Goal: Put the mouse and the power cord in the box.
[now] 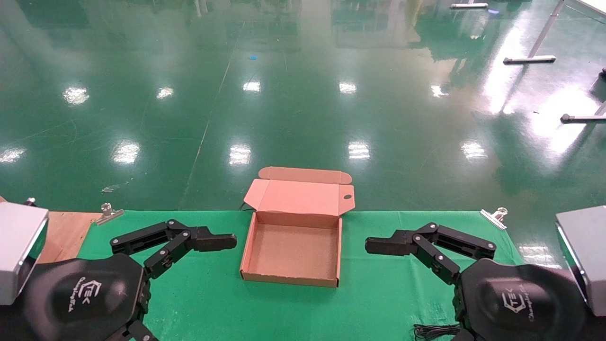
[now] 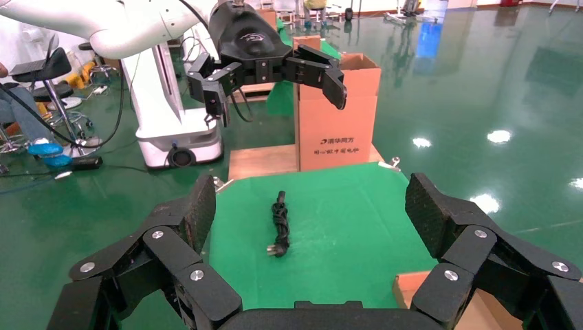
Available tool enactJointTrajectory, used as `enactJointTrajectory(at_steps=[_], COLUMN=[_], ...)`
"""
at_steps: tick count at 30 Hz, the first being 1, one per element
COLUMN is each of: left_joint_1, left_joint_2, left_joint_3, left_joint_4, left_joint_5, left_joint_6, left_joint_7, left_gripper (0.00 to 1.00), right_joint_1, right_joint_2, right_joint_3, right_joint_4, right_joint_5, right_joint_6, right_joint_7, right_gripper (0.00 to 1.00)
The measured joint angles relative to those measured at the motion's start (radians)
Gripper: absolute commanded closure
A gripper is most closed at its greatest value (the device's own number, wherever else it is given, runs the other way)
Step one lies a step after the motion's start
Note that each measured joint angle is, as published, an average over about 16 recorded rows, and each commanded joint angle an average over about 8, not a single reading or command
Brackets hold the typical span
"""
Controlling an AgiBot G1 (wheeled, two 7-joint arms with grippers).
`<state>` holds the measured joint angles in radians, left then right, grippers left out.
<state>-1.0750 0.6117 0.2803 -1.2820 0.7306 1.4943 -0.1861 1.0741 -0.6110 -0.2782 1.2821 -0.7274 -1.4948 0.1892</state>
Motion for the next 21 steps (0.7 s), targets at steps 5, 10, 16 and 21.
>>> enactJointTrajectory(at_steps=[5,10,16,21], left_joint_1=[-0.005,-0.017,-0.04,-0.065], left_joint_2=[-0.001,-0.001,-0.005,-0.003], left_joint_3=[0.006,0.027,0.077,0.133], left_joint_4=[0.0,0.007,0.038,0.088], left_joint_5=[0.018,0.068,0.189,0.332], left_joint_6=[-0.001,0.002,0.012,0.019], left_joint_7=[0.002,0.005,0.023,0.059], left_gripper=[0.0,0.0,0.0,0.0], right_joint_1=[0.008,0.026,0.074,0.126], right_joint_2=[0.008,0.016,0.016,-0.01], right_joint_3=[-0.004,-0.025,-0.084,-0.164], right_joint_4=[0.001,-0.002,-0.01,-0.023], right_joint_5=[-0.021,-0.087,-0.263,-0.477], right_joint_6=[-0.001,-0.01,-0.022,-0.026], right_joint_7=[-0.005,-0.024,-0.077,-0.138], right_gripper=[0.0,0.0,0.0,0.0])
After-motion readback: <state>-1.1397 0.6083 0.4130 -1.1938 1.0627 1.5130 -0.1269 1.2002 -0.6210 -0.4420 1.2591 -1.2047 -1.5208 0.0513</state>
